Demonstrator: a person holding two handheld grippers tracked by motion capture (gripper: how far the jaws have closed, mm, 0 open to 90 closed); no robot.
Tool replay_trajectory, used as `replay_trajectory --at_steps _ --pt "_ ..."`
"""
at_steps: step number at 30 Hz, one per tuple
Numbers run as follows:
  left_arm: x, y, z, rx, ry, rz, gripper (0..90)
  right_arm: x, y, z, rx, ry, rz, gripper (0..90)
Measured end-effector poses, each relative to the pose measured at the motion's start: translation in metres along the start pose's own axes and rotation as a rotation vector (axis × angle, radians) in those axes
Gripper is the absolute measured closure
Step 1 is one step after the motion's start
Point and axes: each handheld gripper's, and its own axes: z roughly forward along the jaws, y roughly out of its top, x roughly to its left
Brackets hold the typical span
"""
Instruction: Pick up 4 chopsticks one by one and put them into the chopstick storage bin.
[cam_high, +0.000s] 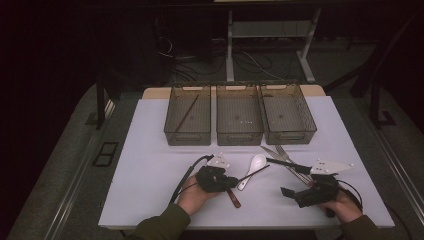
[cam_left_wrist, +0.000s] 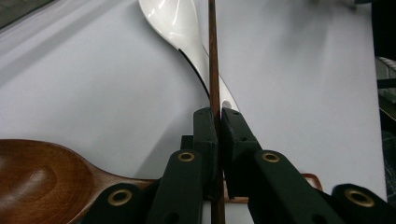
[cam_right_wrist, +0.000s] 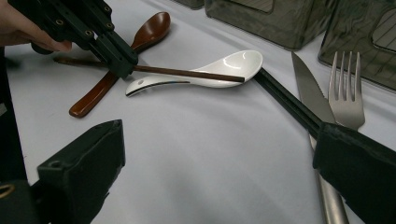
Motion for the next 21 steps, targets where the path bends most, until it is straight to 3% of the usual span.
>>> replay_trajectory --at_steps 9,21 --pt "0.0 0.005 -0.007 -0.001 -0.012 0.005 83.9 0.0 0.0 0.0 0.0 0.001 -0.002 2.0" --pt "0.003 0.007 -0.016 -0.001 -0.014 -0.023 83.9 0.0 0.0 0.0 -0.001 0.002 -0.003 2.0"
